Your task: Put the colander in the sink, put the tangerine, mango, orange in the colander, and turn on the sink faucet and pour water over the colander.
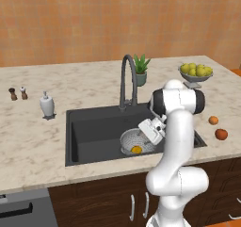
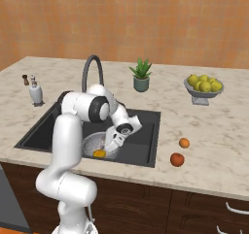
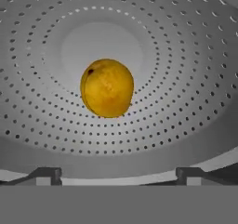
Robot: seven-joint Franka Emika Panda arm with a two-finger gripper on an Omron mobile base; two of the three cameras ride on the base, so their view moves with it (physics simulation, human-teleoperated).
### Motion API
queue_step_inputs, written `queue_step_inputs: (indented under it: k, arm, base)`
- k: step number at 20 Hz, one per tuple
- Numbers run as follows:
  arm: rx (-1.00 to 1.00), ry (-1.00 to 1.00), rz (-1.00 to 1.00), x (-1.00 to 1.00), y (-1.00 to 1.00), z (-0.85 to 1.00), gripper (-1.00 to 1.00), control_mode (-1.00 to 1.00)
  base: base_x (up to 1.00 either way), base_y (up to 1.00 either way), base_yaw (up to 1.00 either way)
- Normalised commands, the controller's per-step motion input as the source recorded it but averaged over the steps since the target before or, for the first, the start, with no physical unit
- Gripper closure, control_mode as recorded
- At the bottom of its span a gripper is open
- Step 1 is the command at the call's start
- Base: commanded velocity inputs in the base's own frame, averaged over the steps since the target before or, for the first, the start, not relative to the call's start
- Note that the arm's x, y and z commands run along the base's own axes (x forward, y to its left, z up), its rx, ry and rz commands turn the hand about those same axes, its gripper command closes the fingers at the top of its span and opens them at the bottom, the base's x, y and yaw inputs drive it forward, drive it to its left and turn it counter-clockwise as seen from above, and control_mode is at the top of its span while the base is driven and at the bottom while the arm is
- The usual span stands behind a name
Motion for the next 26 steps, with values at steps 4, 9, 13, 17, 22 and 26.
queue_step_inputs:
  k: [4,9,13,17,22,26]
  arm:
    - [0.13,-0.19,-0.05,-0.36,0.0,0.99,-1.0,-1.0]
    - [0.11,-0.04,-0.21,-0.45,-0.34,0.95,-1.0,-1.0]
    - [0.0,-0.01,-0.14,-0.61,-0.69,0.76,-1.0,-1.0]
    - [-0.01,-0.02,-0.05,-0.57,-0.62,0.79,-1.0,-1.0]
    - [-0.09,0.0,0.0,-0.53,-0.58,0.73,-1.0,-1.0]
    - [-0.18,0.0,0.05,-0.4,-0.44,0.52,-1.0,-1.0]
  base:
    - [0.0,0.0,0.0]
    - [0.0,0.0,0.0]
    - [0.0,0.0,0.0]
    - [0.0,0.0,0.0]
    - [0.0,0.0,0.0]
    - [0.0,0.0,0.0]
